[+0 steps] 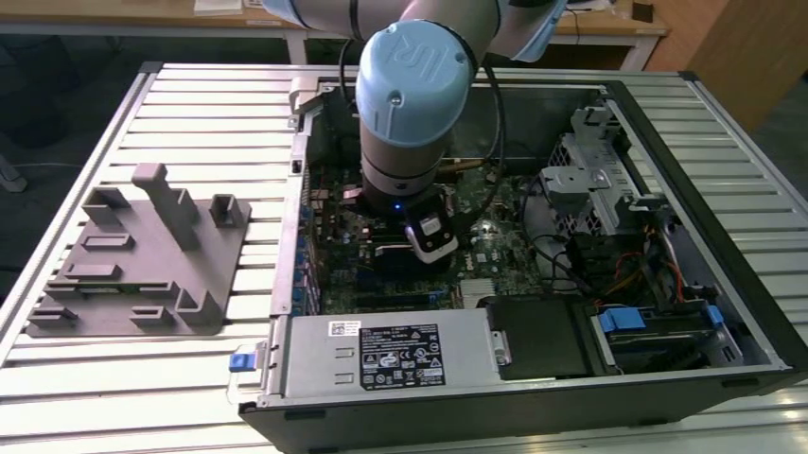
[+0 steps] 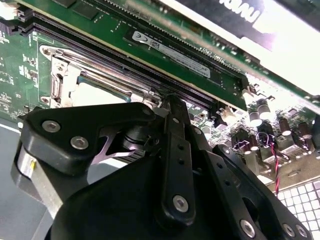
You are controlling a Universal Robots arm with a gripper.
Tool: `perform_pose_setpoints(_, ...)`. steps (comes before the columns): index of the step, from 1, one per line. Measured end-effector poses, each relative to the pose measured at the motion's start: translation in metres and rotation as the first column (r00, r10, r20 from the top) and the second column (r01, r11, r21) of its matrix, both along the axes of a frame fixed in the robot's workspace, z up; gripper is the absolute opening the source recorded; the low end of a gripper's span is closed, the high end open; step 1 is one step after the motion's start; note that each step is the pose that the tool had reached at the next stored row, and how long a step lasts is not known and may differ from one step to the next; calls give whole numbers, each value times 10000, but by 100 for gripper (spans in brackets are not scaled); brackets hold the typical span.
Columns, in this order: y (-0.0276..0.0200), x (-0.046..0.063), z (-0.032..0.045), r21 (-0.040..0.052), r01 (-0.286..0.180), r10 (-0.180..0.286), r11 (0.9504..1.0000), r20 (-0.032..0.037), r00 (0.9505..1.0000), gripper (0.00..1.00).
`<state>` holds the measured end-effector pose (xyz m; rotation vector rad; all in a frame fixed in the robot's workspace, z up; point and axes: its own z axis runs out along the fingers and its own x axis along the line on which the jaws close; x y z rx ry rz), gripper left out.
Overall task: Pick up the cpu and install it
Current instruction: 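Install the second cpu locking lever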
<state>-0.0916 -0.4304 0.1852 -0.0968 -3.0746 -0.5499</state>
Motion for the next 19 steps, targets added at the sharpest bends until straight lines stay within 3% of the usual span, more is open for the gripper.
perform_pose_setpoints(8, 0, 0, 79, 2, 1, -1, 10000, 2, 10000, 11)
perform_pose_setpoints(15, 1, 1, 274, -10, 17, -17, 10000, 4, 10000, 11)
perform_pose_setpoints(17, 2, 2, 325, -74, 45, -45, 10000, 5, 10000, 11)
perform_pose_setpoints(19, 6, 5, 354, -209, 82, -82, 9997, 7, 10000, 11)
